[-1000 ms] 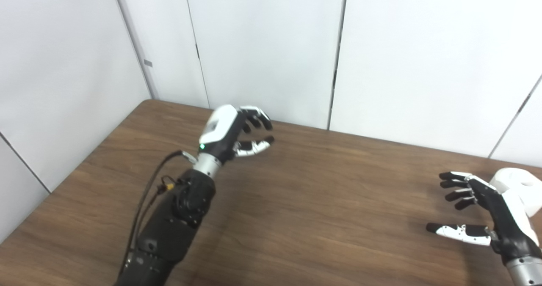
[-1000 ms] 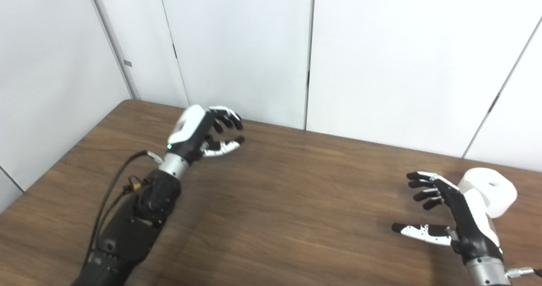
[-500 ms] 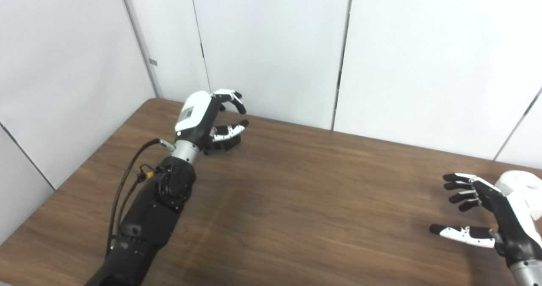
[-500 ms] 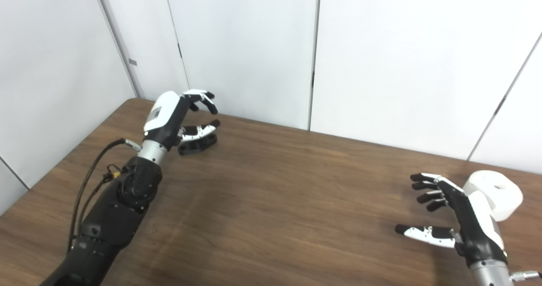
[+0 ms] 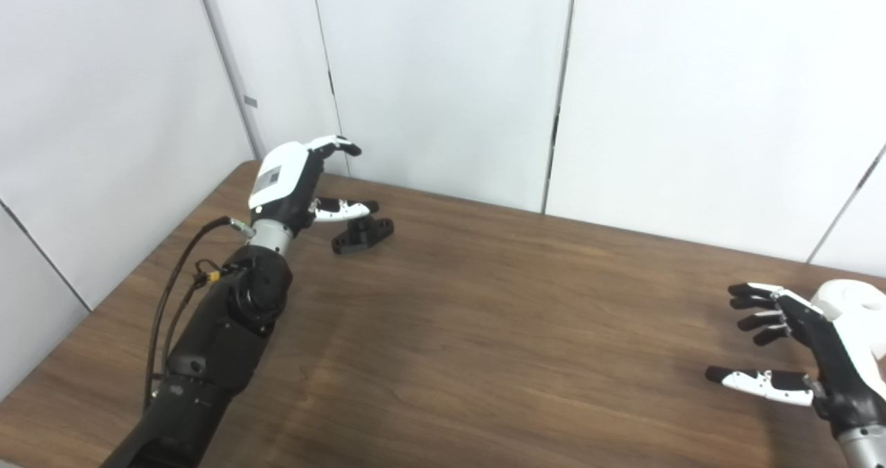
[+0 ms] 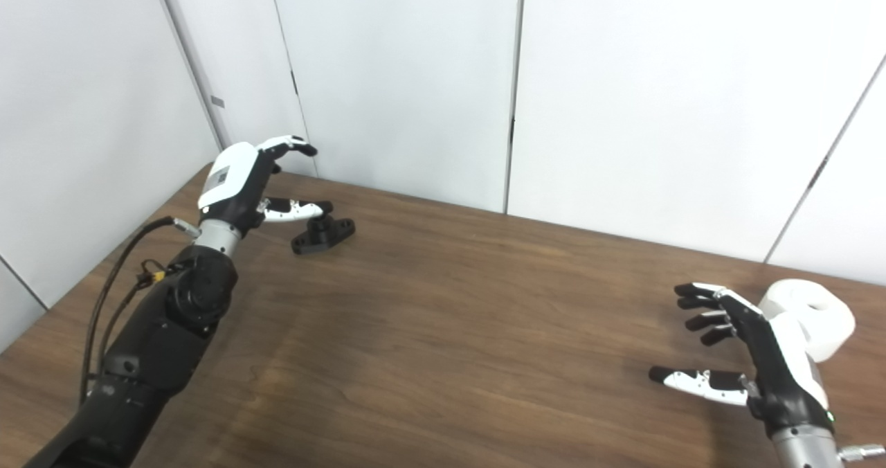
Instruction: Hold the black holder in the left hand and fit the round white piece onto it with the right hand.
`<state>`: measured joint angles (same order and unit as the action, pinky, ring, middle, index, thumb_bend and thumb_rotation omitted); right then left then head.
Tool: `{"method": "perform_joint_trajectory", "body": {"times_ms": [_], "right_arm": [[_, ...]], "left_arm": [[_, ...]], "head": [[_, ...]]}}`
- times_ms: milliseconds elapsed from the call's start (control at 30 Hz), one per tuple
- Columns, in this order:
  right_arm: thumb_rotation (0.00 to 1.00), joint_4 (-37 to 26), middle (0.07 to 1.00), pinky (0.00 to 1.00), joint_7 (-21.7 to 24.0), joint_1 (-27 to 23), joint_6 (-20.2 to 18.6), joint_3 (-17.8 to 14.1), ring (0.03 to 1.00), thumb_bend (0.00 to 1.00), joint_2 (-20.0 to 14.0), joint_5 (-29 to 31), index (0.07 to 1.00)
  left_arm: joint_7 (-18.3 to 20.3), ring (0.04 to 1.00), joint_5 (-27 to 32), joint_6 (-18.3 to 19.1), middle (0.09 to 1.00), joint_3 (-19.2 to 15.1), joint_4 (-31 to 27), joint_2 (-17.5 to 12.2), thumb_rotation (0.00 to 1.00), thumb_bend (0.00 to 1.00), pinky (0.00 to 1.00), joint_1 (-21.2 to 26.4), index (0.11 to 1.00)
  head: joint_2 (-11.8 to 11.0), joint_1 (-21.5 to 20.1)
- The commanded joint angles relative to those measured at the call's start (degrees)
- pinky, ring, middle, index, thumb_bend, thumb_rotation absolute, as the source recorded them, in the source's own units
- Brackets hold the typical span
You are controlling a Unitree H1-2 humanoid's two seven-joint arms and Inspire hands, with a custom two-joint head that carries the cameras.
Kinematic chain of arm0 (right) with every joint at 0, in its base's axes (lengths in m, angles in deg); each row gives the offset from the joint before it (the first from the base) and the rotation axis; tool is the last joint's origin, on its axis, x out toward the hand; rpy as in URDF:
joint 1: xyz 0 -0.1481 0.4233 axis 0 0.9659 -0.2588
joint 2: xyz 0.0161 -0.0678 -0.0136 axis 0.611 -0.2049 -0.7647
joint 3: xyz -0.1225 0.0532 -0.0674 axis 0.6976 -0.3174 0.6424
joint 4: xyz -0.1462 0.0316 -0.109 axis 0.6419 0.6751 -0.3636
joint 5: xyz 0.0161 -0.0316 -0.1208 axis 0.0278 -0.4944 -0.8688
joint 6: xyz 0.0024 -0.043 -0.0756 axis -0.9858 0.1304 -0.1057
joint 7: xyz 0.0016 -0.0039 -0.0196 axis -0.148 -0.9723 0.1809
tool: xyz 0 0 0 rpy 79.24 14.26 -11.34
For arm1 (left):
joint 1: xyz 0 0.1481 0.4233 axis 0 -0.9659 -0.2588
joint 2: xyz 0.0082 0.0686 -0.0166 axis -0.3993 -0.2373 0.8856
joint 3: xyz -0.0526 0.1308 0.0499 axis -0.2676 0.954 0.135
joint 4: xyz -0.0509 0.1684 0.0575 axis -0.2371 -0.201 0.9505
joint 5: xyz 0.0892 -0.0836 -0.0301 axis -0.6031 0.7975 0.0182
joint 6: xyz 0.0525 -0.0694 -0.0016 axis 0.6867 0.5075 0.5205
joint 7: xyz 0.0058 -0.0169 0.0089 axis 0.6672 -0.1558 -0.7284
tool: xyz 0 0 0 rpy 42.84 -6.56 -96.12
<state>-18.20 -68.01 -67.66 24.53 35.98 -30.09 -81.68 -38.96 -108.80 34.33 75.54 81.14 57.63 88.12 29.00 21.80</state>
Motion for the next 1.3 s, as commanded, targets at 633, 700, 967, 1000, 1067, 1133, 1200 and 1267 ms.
{"method": "perform_joint_trajectory", "body": {"times_ms": [633, 700, 967, 1000, 1067, 1133, 1200, 1267], "right_arm": [[0.0, -2.5, 0.689, 0.5, 0.0, -1.8, 0.5, -1.1, 0.596, 0.71, -1.3, 1.1, 0.71], [0.0, -2.5, 0.688, 0.5, -0.2, -1.8, 0.7, -1.1, 0.598, 0.72, -1.3, 0.9, 0.708], [0.0, -3.5, 0.69, 0.5, 0.2, -1.6, -0.8, -1.2, 0.6, 0.72, -1.2, 0.5, 0.706], [0.0, -3.6, 0.691, 0.5, 0.2, -1.6, -0.9, -1.2, 0.601, 0.72, -1.2, 0.5, 0.707], [0.0, -3.9, 0.692, 0.5, 0.3, -1.5, -1.4, -1.2, 0.602, 0.73, -1.0, 0.6, 0.707], [0.0, -3.9, 0.689, 0.49, 0.1, -1.3, -1.1, -1.2, 0.598, 0.73, -1.1, 0.3, 0.704], [0.0, -3.8, 0.686, 0.5, 0.0, -1.2, -0.7, -1.2, 0.595, 0.73, -1.2, 0.2, 0.702], [0.0, -4.0, 0.685, 0.5, -0.1, -1.0, -0.9, -1.3, 0.594, 0.73, -1.1, 0.1, 0.7]], "left_arm": [[7.6, 0.911, -4.7, 11.1, 0.903, 6.7, 3.3, -6.6, 0.36, 0.98, 0.7, 4.1, 0.75], [8.2, 0.918, -5.2, 12.2, 0.906, 7.4, 3.6, -6.8, 0.36, 0.99, 0.71, 4.6, 0.75], [8.6, 0.935, -6.5, 13.2, 0.92, 10.0, 6.1, -7.1, 0.43, 1.0, 0.74, 6.2, 0.759], [8.3, 0.936, -6.5, 13.0, 0.92, 10.1, 6.6, -7.1, 0.44, 1.0, 0.73, 6.3, 0.76], [7.8, 0.933, -6.7, 12.9, 0.918, 10.6, 7.5, -7.1, 0.44, 1.0, 0.72, 6.5, 0.76], [7.5, 0.926, -6.8, 13.0, 0.913, 10.8, 8.2, -6.9, 0.42, 1.0, 0.71, 6.6, 0.757], [6.7, 0.926, -6.4, 12.7, 0.912, 10.7, 9.0, -6.6, 0.4, 1.0, 0.72, 6.6, 0.757], [6.3, 0.924, -6.2, 12.8, 0.91, 10.6, 9.3, -6.4, 0.38, 1.0, 0.73, 6.4, 0.756]], "head": [[0.5, -0.2], [0.5, -0.2], [0.6, -0.2], [0.6, -0.2], [0.7, -0.3], [0.7, -0.3], [0.8, -0.4], [0.8, -0.4]]}}
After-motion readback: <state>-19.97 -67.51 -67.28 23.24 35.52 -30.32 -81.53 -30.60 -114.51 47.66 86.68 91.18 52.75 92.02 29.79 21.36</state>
